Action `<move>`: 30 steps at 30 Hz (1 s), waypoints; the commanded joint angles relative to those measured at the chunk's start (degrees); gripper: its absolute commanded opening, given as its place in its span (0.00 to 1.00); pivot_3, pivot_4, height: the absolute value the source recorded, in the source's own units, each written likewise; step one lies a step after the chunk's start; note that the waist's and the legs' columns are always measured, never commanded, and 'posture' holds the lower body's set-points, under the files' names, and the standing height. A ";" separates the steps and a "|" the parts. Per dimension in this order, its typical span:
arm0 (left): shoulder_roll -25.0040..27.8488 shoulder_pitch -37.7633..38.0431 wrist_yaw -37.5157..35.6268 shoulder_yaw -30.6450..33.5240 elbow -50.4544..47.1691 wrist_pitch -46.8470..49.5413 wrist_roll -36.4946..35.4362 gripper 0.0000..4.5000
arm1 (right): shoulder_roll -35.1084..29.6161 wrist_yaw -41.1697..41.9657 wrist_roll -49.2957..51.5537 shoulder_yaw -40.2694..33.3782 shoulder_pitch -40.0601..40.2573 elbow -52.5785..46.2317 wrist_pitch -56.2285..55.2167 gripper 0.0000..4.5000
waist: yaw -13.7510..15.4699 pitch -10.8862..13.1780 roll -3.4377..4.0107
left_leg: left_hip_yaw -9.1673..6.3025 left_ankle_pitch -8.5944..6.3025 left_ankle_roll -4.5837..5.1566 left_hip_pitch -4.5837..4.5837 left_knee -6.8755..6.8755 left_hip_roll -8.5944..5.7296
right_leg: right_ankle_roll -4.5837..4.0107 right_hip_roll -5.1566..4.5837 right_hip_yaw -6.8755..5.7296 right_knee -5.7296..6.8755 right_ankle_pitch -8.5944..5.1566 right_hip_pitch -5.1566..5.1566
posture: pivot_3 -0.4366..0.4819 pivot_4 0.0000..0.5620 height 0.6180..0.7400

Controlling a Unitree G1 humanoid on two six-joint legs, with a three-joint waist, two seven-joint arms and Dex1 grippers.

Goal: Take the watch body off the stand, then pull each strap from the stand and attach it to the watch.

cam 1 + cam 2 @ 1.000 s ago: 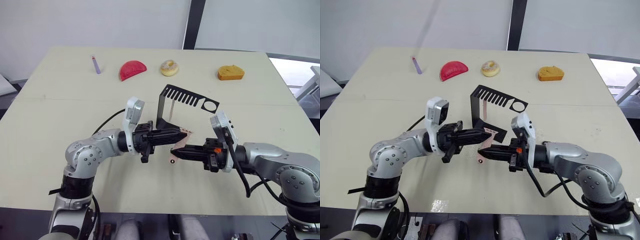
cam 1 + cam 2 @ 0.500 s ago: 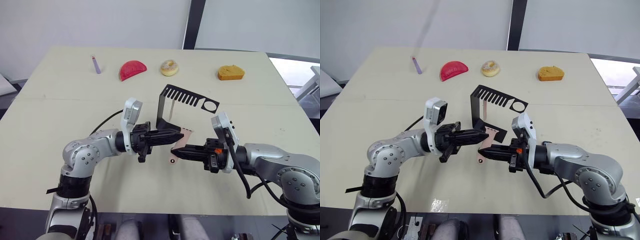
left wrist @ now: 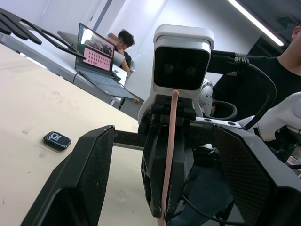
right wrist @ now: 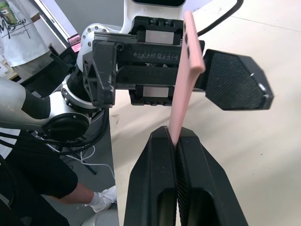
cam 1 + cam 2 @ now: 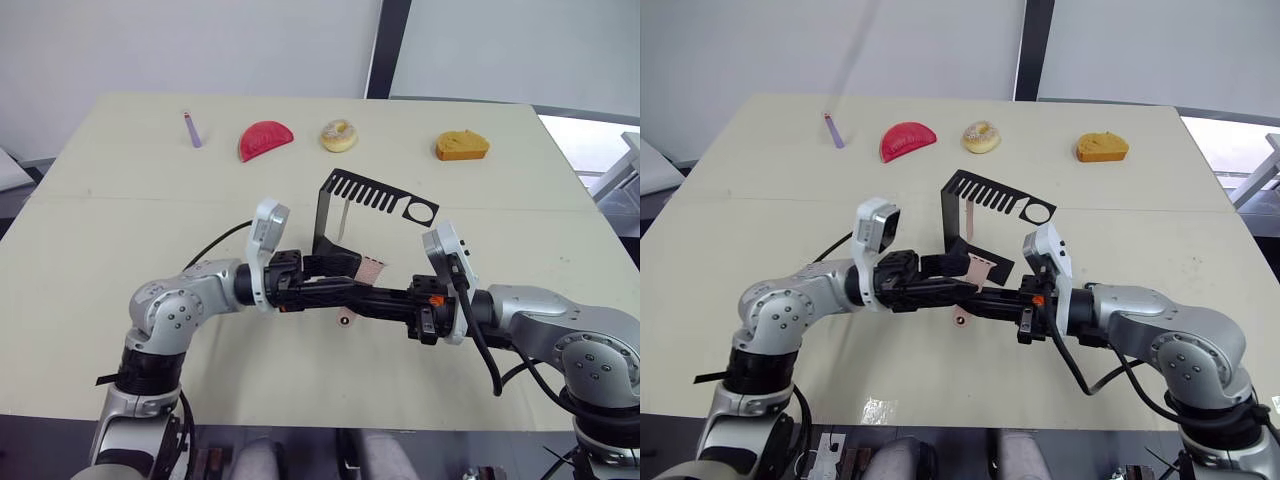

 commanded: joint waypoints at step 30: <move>-0.83 -0.60 2.34 0.61 -3.02 0.40 -1.58 0.40 | -0.72 -0.34 1.71 -1.34 -1.14 -0.29 -0.31 0.00 | -0.03 0.01 0.01 | -0.01 0.00 0.00 -0.02 0.00 0.00 | 0.00 0.00 -0.01 -0.02 0.00 -0.01 | 0.48 0.27 0.98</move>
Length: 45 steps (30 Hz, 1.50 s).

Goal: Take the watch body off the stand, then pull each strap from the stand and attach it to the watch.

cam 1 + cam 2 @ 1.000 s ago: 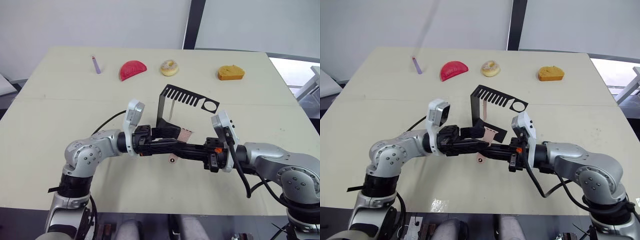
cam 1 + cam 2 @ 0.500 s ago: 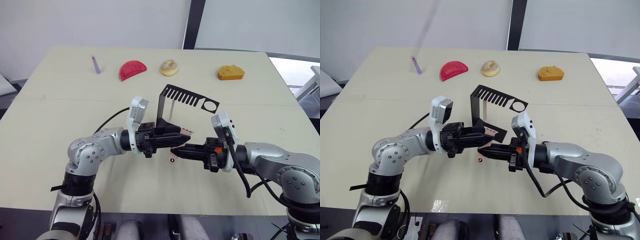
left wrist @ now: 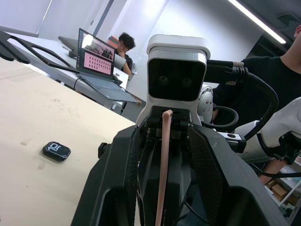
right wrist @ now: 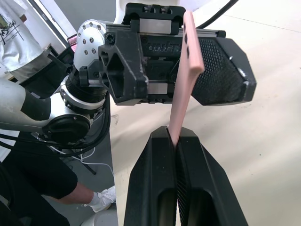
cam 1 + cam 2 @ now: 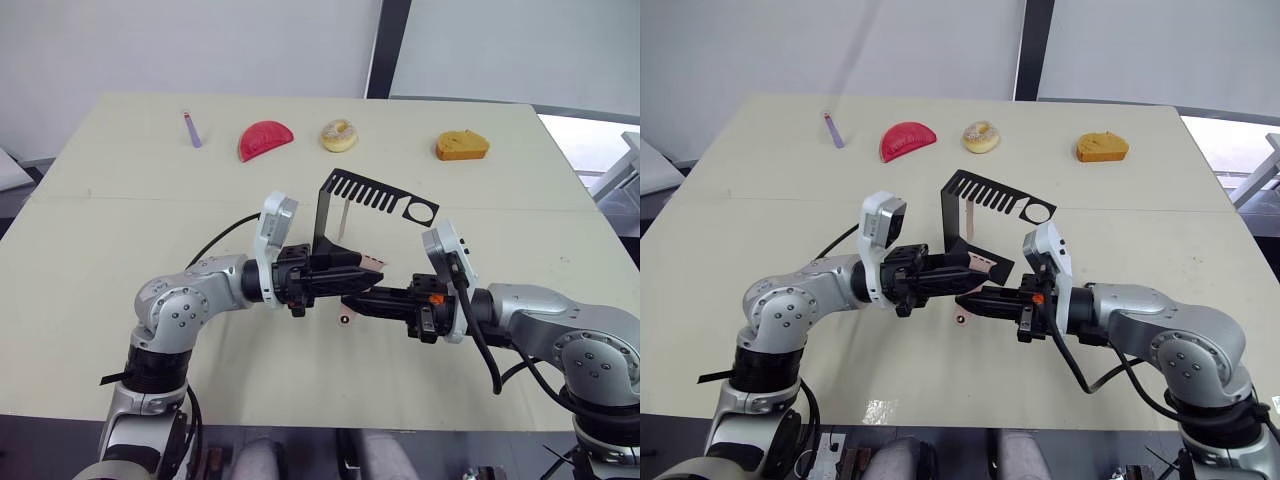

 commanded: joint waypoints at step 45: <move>0.06 1.54 -1.35 1.87 -1.17 -1.54 -1.17 0.00 | -4.79 -0.96 5.11 -5.91 2.73 -4.35 -0.82 0.31 | 0.09 0.01 0.01 | -0.04 0.00 0.00 -0.05 -0.01 0.00 | 0.00 0.00 -0.02 -0.05 0.00 -0.01 | 0.48 0.27 0.98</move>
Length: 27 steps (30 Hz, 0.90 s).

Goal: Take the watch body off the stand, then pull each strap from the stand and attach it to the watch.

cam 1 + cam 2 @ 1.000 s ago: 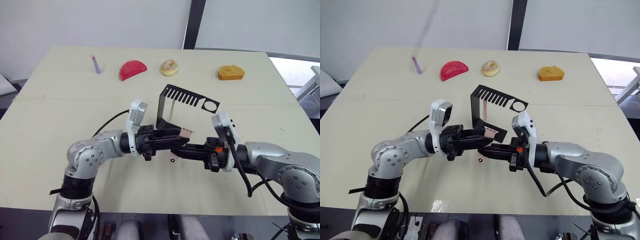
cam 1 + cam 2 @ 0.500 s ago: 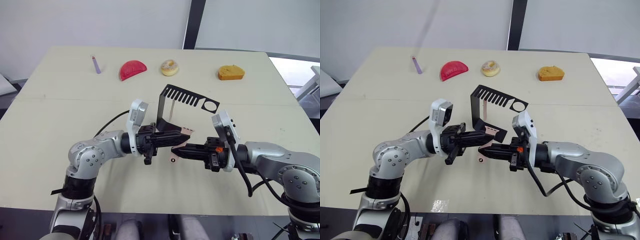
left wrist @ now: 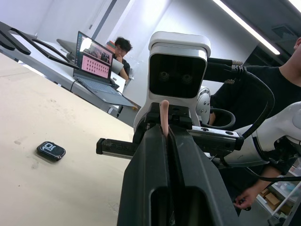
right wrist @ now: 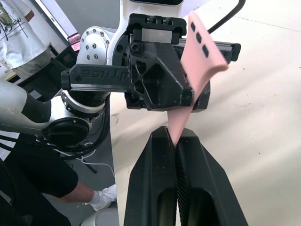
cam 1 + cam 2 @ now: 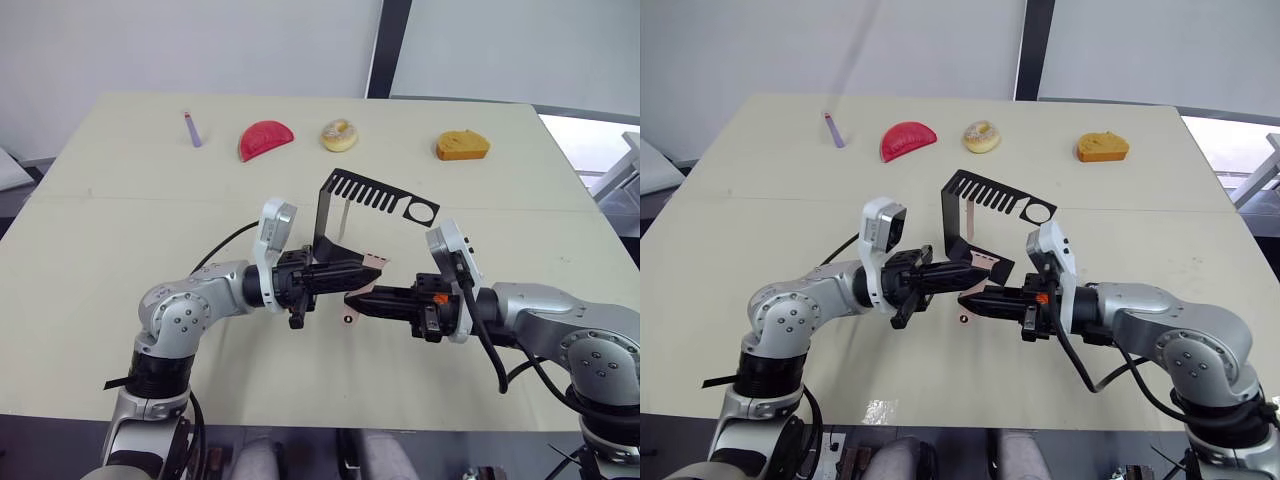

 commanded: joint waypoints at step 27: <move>14.12 3.65 -24.01 -8.77 4.24 -31.61 26.03 0.00 | 15.21 -24.39 -24.82 -29.64 65.18 -25.31 -21.55 0.99 | -0.86 0.02 0.05 | 0.24 0.15 -0.15 0.29 -0.82 -0.07 | 0.01 0.03 0.18 -0.40 -0.01 0.10 | 0.48 0.27 0.98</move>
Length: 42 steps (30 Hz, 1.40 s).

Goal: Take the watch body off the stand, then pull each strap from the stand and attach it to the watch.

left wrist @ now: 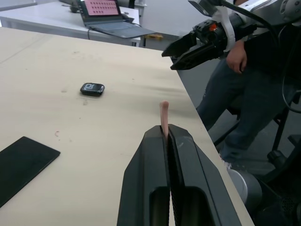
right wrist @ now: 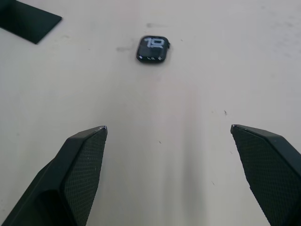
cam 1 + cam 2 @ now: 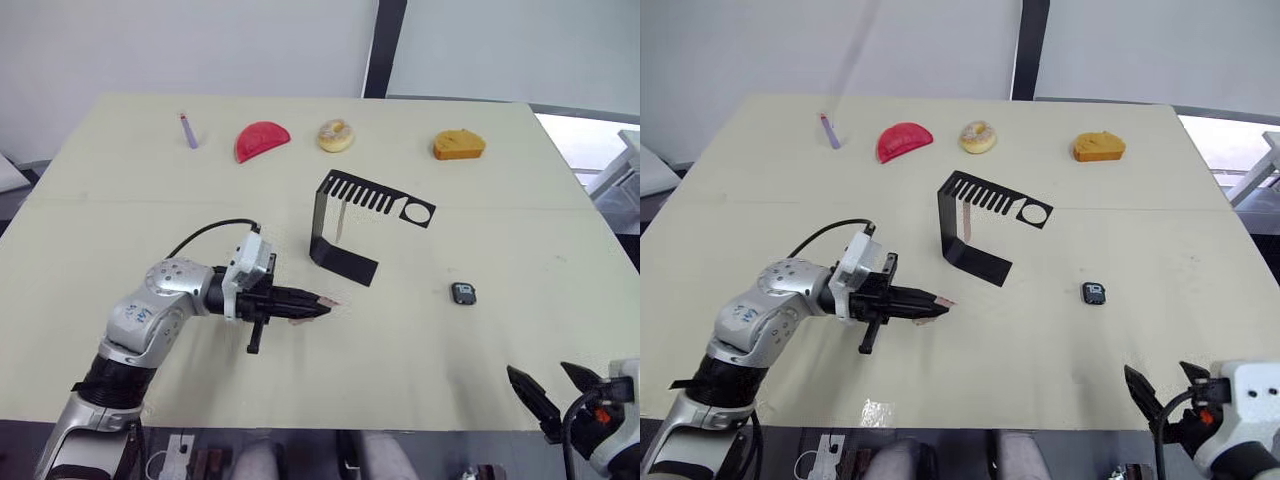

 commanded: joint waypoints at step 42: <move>-2.97 -0.16 6.20 0.93 -8.38 5.61 -1.72 0.00 | 13.52 -17.59 -33.40 28.17 -44.69 24.42 5.95 0.80 | 0.16 -0.03 0.08 | 0.01 0.05 0.03 0.05 0.14 -0.04 | -0.01 0.01 0.00 0.27 0.00 -0.09 | 0.48 0.27 0.98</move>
